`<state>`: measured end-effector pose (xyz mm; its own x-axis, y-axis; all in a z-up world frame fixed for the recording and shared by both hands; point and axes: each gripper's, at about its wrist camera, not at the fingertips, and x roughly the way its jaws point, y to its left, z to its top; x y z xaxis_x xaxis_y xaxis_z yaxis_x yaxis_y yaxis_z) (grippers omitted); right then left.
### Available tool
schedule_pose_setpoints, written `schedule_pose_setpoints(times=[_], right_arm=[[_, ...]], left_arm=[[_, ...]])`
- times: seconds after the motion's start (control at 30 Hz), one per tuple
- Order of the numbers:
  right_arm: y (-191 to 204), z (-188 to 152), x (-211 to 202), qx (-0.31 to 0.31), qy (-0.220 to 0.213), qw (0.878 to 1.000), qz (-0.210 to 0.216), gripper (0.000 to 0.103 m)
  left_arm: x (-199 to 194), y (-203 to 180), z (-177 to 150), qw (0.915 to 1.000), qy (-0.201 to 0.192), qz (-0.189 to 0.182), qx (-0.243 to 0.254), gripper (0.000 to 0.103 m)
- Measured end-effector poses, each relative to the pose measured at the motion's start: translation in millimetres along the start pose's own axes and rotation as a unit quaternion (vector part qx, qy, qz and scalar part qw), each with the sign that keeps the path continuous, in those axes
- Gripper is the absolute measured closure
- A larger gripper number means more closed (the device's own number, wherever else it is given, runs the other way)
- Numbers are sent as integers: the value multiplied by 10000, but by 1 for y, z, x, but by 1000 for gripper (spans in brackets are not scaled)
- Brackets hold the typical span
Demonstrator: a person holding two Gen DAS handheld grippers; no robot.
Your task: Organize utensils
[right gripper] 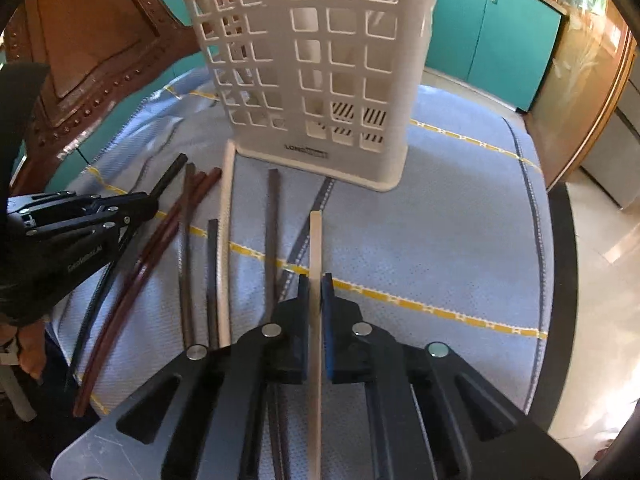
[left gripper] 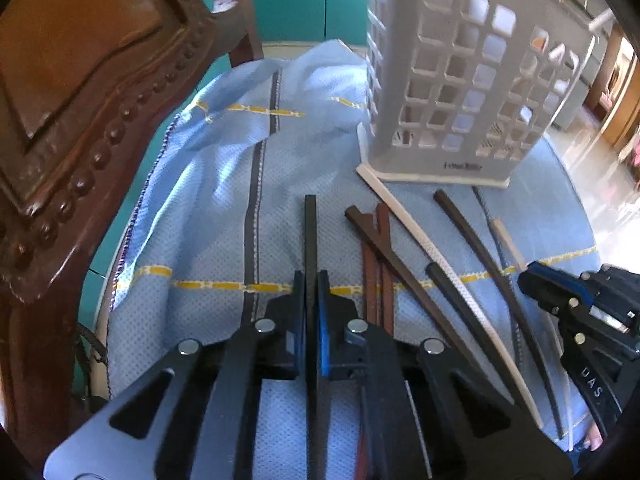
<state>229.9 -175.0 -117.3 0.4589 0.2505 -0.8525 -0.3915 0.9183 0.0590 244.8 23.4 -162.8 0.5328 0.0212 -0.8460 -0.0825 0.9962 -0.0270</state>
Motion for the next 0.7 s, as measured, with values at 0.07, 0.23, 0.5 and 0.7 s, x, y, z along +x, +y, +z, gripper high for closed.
schedule_pose_setpoints(times=[0.07, 0.23, 0.5, 0.7], right_arm=[[-4, 2, -18, 49, -288, 9996, 63, 97], [-14, 6, -100, 47, -1407, 9885, 547, 97], [-33, 23, -223, 225, -2831, 9529, 1059, 97], [-53, 81, -269, 613, -3672, 9198, 1243, 97]], left_arm=[[-10, 5, 2, 9997, -198, -105, -91, 96], [-74, 12, 5, 9942, -1015, -358, -42, 96], [-217, 26, 23, 9574, -2710, -990, -148, 96], [-274, 28, 83, 9253, -3547, -1314, -278, 96]])
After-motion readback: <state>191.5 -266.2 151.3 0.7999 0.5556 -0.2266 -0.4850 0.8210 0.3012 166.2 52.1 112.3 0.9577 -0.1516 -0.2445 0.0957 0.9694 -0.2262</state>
